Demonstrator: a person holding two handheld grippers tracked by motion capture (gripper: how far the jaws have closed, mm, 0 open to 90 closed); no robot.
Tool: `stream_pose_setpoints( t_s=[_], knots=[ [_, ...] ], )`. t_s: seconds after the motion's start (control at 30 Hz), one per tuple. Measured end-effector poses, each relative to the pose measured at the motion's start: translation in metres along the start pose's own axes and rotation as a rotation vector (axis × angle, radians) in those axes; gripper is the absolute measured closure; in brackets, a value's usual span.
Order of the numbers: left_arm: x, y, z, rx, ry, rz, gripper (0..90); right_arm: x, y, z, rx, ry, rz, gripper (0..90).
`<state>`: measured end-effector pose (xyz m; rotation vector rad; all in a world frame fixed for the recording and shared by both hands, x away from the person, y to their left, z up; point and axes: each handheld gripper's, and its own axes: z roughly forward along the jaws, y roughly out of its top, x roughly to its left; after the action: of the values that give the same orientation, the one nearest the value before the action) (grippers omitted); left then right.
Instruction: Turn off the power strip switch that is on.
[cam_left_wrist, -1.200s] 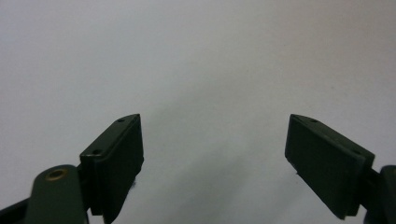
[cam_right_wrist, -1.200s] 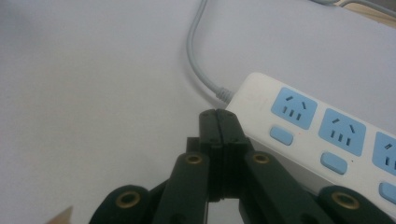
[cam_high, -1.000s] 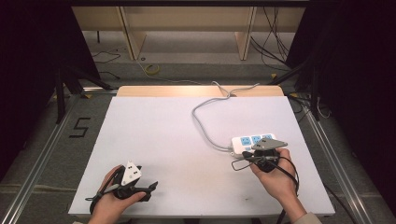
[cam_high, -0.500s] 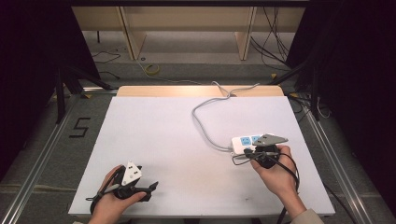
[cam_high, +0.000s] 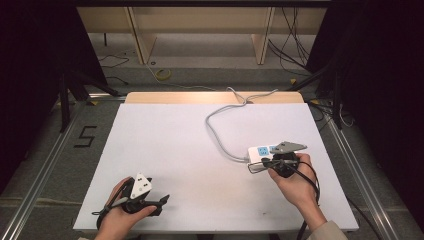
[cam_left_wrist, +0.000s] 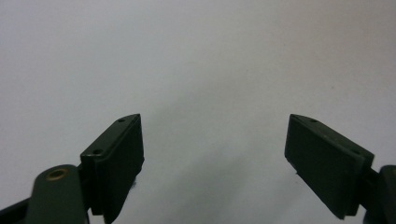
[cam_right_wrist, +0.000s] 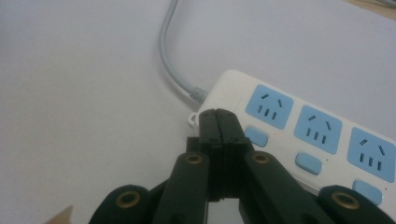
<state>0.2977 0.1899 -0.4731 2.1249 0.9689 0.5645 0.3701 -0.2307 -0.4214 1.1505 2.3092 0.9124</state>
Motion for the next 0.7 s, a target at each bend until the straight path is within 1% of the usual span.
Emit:
stream_pose_setpoints(
  t_s=[0.7],
  knots=[
    [-0.0004,0.0,0.0002,0.002,-0.001,0.003,19.6,-0.0053,0.0048,0.0054,0.02,-0.017,0.009,90.0]
  ],
)
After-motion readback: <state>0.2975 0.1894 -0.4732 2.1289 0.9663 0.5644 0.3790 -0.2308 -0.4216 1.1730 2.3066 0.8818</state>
